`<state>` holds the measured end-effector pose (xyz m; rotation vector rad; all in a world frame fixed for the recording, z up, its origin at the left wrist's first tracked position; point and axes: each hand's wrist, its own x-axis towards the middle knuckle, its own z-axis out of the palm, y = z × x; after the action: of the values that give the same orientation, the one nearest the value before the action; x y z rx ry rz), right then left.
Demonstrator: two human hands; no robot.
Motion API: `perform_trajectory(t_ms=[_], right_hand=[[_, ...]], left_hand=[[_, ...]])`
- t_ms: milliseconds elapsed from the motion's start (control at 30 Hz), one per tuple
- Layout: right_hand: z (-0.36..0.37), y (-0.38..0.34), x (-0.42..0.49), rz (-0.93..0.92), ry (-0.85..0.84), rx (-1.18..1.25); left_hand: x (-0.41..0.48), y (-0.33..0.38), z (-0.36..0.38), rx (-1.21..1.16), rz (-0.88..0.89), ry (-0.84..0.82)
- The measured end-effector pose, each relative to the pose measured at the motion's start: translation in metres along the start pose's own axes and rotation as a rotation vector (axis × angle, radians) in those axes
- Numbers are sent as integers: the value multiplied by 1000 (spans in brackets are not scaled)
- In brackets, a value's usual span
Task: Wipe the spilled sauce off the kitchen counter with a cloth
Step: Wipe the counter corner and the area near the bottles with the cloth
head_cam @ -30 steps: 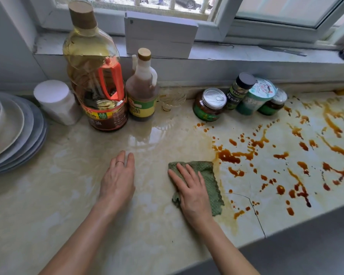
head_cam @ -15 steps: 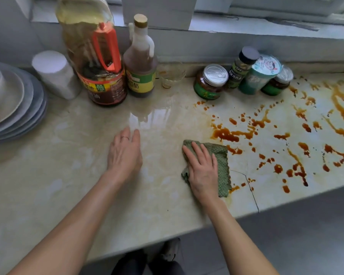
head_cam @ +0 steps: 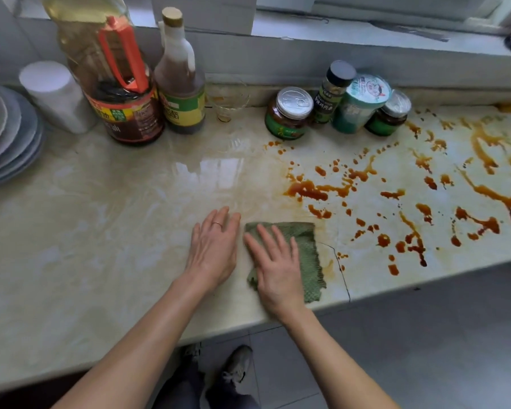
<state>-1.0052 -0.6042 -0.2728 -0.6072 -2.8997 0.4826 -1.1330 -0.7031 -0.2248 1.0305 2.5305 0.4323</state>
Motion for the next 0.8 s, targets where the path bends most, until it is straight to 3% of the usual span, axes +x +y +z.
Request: perform_trajectory(t_ms=[67, 133, 300, 400, 500, 600, 700, 800], right_hand=[[-3, 8, -15, -182, -71, 2], [-9, 33, -13, -251, -86, -12], [-13, 38, -3, 64, 40, 19], [-9, 22, -24, -132, -3, 14], [-17, 52, -30, -350, -74, -1], [-24, 75, -19, -170, -34, 3], [-17, 51, -21, -8, 31, 22], [-9, 34, -38, -233, -35, 19]], left_hand=[[0, 2, 6, 17, -16, 11], [-2, 0, 10, 54, -19, 12], [-6, 0, 11, 86, -13, 4], [-6, 0, 13, 73, -21, 13], [-6, -3, 14, 65, -15, 11], [-6, -4, 14, 57, -22, -2], [-6, -2, 16, 62, -29, -2], [-6, -2, 16, 57, -34, 5]])
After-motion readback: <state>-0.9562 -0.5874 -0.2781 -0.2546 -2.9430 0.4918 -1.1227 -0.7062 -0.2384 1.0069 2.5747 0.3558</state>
